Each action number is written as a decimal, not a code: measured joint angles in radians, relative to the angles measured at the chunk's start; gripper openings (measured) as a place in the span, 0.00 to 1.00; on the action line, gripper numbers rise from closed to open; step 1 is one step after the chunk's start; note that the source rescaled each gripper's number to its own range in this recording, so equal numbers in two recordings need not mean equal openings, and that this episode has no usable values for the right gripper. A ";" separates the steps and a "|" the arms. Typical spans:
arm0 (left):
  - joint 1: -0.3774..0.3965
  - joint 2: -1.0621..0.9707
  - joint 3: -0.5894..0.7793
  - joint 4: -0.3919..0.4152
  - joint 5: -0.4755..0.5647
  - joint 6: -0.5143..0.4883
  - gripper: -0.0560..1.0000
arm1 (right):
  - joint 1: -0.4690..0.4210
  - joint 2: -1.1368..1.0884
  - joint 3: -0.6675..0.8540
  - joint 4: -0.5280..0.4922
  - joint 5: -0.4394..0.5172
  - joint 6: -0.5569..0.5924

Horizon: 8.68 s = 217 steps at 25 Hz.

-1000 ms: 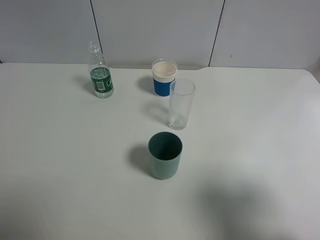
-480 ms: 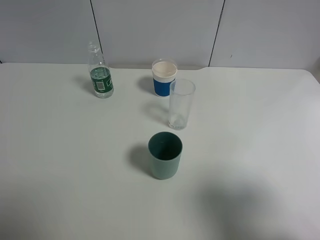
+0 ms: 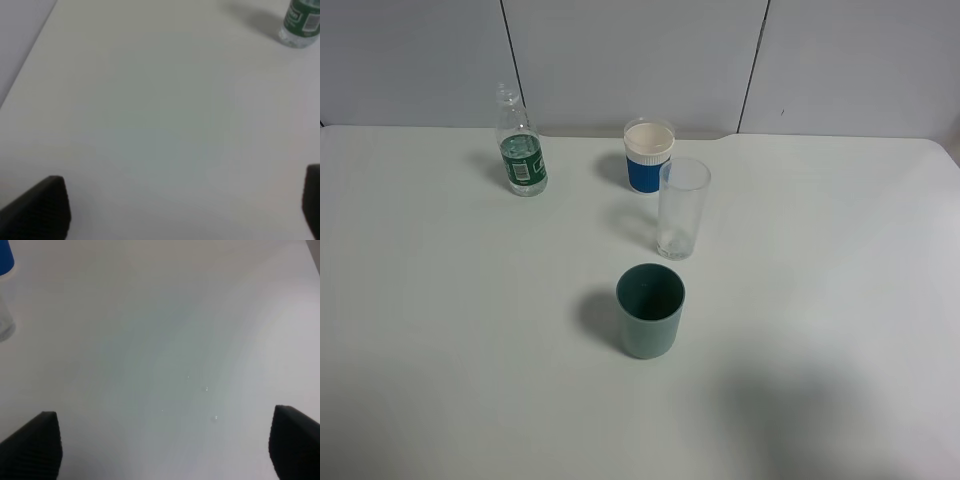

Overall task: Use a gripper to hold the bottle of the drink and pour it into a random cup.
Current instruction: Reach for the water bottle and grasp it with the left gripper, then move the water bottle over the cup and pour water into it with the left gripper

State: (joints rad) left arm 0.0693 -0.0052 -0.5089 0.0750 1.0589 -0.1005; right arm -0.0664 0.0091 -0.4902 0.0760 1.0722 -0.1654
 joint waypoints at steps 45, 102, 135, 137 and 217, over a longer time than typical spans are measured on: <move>0.000 0.293 -0.061 -0.051 -0.156 0.184 1.00 | 0.000 0.000 0.000 0.000 0.000 0.000; -0.200 1.475 -0.062 0.093 -1.202 0.170 1.00 | 0.000 0.000 0.000 0.000 0.000 0.000; -0.200 1.900 -0.159 0.324 -1.852 -0.002 0.96 | 0.000 0.000 0.000 0.000 0.000 0.000; -0.200 1.920 -0.181 0.324 -1.859 -0.002 0.91 | 0.000 0.000 0.000 0.000 0.000 0.000; -0.402 1.865 -0.438 0.065 -1.476 0.268 0.05 | 0.000 0.000 0.000 0.000 0.000 0.000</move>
State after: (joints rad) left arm -0.3331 1.8602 -0.9469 0.1399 -0.4167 0.1670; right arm -0.0664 0.0091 -0.4902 0.0760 1.0722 -0.1654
